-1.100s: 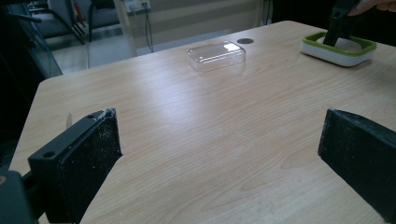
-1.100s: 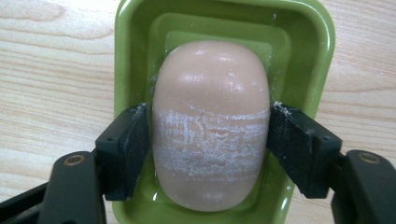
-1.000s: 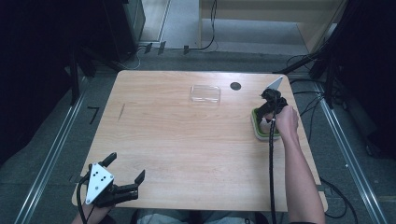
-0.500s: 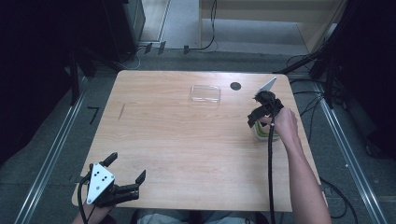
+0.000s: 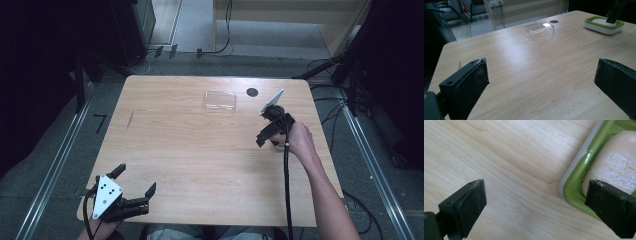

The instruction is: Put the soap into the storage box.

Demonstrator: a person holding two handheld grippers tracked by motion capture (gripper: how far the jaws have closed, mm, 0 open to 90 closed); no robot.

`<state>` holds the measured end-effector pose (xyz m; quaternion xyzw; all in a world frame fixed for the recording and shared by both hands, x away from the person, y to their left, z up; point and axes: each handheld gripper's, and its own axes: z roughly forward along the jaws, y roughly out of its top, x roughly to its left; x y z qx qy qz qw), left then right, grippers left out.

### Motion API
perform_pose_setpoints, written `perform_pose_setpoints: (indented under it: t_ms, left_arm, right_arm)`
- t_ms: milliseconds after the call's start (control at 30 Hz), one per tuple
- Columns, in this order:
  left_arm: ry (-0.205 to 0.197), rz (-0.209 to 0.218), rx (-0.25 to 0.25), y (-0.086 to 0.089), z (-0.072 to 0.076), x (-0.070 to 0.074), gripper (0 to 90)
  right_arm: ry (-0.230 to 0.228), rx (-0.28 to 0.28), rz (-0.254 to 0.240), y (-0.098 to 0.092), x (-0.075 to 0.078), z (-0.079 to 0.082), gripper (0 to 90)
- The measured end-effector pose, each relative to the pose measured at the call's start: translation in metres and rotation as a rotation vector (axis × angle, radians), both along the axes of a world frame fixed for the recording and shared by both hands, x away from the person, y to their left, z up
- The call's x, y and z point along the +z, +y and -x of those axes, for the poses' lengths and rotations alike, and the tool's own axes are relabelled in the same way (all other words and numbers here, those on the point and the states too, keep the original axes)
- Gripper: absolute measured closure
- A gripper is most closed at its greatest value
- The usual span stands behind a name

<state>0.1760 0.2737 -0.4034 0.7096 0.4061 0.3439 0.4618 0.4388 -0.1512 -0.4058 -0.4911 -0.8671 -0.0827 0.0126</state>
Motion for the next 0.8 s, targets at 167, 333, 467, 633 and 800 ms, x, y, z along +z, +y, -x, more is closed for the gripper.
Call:
perform_pose_setpoints:
  t_ms: [167, 333, 467, 633, 800]
  left_arm:
    - [0.0, 0.0, 0.0, 0.0, 0.0, 0.0, 0.0]
    - [0.0, 0.0, 0.0, 0.0, 0.0, 0.0, 0.0]
    - [0.0, 0.001, 0.0, 0.0, 0.0, 0.0, 0.0]
    - [0.001, 0.0, -0.001, 0.0, 0.0, 0.0, 0.0]
    - [0.001, 0.0, -0.002, 0.0, 0.0, 0.0, 0.0]
  right_arm:
    - [0.0, 0.055, 0.01, 0.013, 0.002, 0.014, 2.8]
    - [0.005, 0.103, 0.03, 0.025, 0.002, 0.026, 1.6]
    - [0.005, 0.121, 0.033, 0.03, 0.001, 0.032, 1.2]
    - [0.012, 0.147, 0.025, 0.036, 0.0, 0.042, 0.9]
    - [0.021, 0.178, 0.035, 0.044, -0.002, 0.054, 0.6]
